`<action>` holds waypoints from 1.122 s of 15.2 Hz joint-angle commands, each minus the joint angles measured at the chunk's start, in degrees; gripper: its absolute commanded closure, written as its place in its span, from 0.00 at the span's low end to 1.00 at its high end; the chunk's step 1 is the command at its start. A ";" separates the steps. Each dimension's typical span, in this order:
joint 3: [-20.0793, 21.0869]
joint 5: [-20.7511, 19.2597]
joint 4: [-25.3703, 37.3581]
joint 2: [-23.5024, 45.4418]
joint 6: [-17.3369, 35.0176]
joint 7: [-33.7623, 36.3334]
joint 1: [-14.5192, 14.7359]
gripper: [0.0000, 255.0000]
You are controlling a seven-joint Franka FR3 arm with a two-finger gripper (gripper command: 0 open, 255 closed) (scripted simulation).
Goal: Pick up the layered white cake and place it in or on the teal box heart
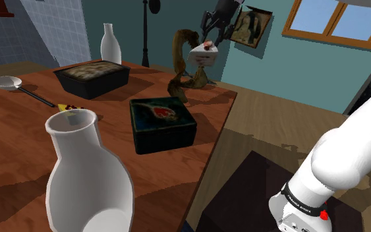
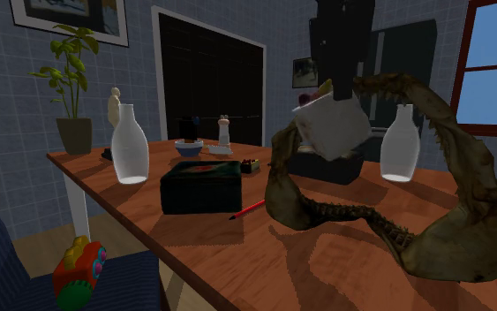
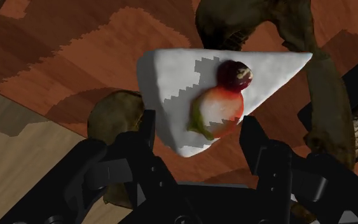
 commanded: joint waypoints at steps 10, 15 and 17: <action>9.68 -1.83 -1.43 -3.53 -0.06 15.55 5.57 1.00; 14.37 -2.88 0.76 -2.70 -0.72 22.83 8.00 1.00; 16.30 -3.46 2.15 -1.90 -1.09 25.81 8.99 1.00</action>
